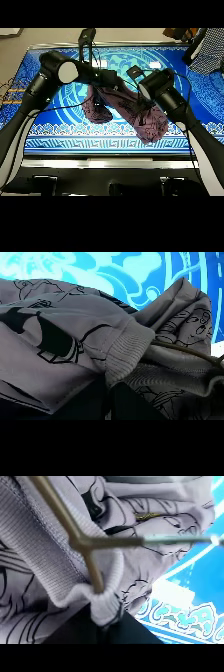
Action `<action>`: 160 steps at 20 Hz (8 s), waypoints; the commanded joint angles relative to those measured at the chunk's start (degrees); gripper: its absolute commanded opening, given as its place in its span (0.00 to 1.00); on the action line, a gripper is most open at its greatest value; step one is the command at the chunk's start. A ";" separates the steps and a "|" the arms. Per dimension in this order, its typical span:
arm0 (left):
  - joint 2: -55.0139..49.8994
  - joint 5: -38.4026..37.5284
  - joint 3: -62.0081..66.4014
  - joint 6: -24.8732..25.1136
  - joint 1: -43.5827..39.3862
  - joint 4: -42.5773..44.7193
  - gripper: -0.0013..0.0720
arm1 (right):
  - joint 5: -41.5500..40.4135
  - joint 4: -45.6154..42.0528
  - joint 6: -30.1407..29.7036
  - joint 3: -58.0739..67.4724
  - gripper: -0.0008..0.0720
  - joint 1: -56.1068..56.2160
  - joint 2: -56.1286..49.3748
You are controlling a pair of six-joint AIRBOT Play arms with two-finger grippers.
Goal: Fold the clothes and pants, and hang the long-sleeved shirts on hangers.
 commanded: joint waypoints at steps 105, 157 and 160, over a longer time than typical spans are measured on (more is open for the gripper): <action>20.00 -1.62 -29.62 103.36 23.65 -35.82 0.05 | -11.37 64.26 -76.50 -9.51 0.86 -38.40 -3.80; 24.28 20.35 -29.62 38.80 24.35 -28.70 1.00 | -12.66 -38.80 28.52 12.50 0.06 -44.81 24.61; 24.26 20.37 -29.62 38.82 24.35 -28.70 1.00 | -16.31 -40.79 29.07 20.68 0.06 -46.82 18.51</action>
